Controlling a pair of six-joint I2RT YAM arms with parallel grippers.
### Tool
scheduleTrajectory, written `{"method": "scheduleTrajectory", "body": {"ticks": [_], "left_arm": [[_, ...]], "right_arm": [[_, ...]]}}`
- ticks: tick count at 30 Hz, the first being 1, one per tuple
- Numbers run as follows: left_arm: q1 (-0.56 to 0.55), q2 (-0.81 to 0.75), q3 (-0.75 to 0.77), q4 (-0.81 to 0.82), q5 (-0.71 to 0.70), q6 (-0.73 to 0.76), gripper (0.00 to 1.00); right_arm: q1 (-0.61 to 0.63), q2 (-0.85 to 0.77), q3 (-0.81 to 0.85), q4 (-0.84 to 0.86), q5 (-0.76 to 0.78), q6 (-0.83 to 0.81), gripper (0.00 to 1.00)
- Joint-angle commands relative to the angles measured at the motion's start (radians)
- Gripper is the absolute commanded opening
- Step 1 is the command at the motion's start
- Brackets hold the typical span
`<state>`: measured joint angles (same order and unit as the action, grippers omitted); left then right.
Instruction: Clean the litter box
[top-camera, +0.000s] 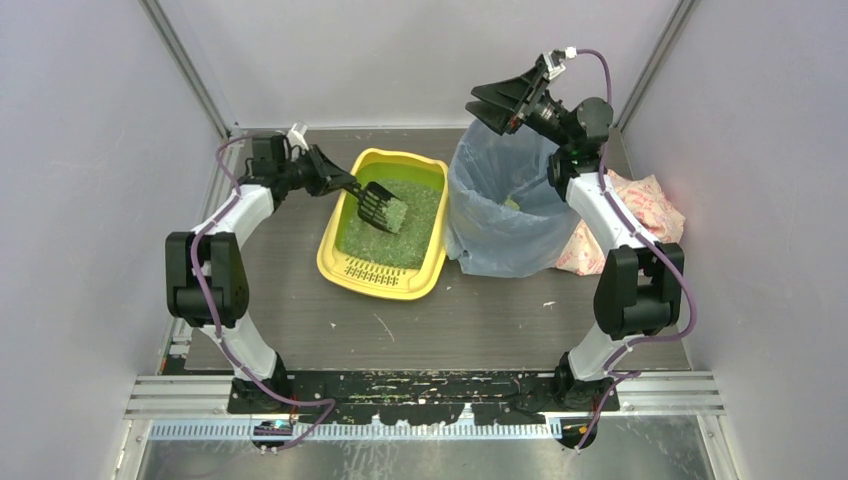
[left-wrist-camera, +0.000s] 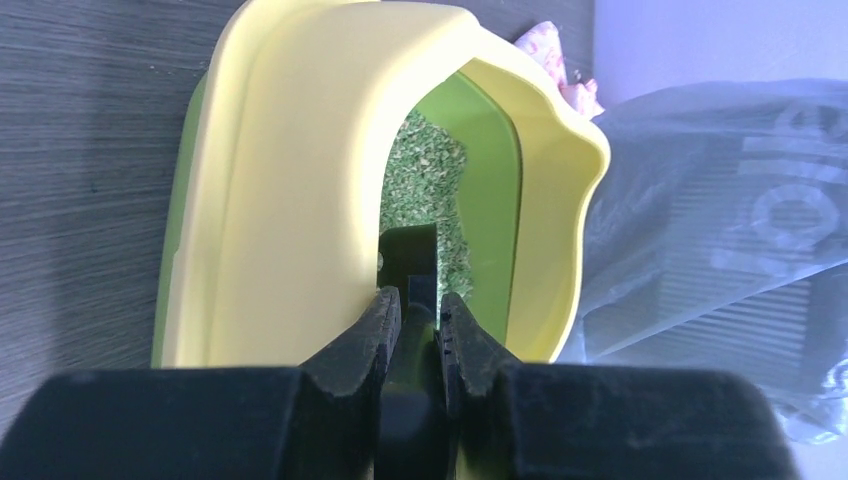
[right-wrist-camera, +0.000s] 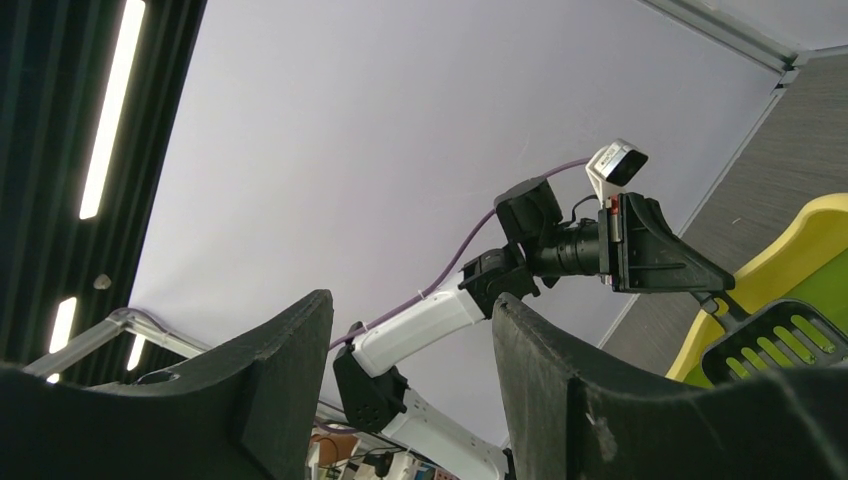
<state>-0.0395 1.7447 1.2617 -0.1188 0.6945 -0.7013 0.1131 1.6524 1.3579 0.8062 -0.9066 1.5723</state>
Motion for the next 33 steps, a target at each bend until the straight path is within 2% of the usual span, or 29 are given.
{"method": "scheduleTrajectory", "body": {"ticks": [1,6,12,14,22,33], "left_arm": [[0.012,-0.060,-0.029,0.183,0.104,-0.111,0.00],[0.035,-0.039,-0.066,0.422,0.170,-0.311,0.00],[0.035,-0.045,-0.022,0.415,0.191,-0.321,0.00],[0.071,-0.048,-0.032,0.435,0.209,-0.339,0.00],[0.122,-0.032,-0.172,0.811,0.254,-0.595,0.00],[0.122,-0.059,-0.206,0.882,0.291,-0.602,0.00]], "right_arm": [[0.010,0.011,0.068,0.034,0.000,-0.010,0.65],[0.010,0.015,0.070,0.034,-0.007,-0.008,0.65],[0.010,0.018,0.067,0.049,-0.009,0.001,0.65],[0.010,0.018,0.065,0.052,-0.009,0.003,0.65],[0.010,0.020,0.058,0.063,-0.005,0.008,0.65],[0.010,0.038,0.066,0.077,-0.003,0.029,0.65]]}}
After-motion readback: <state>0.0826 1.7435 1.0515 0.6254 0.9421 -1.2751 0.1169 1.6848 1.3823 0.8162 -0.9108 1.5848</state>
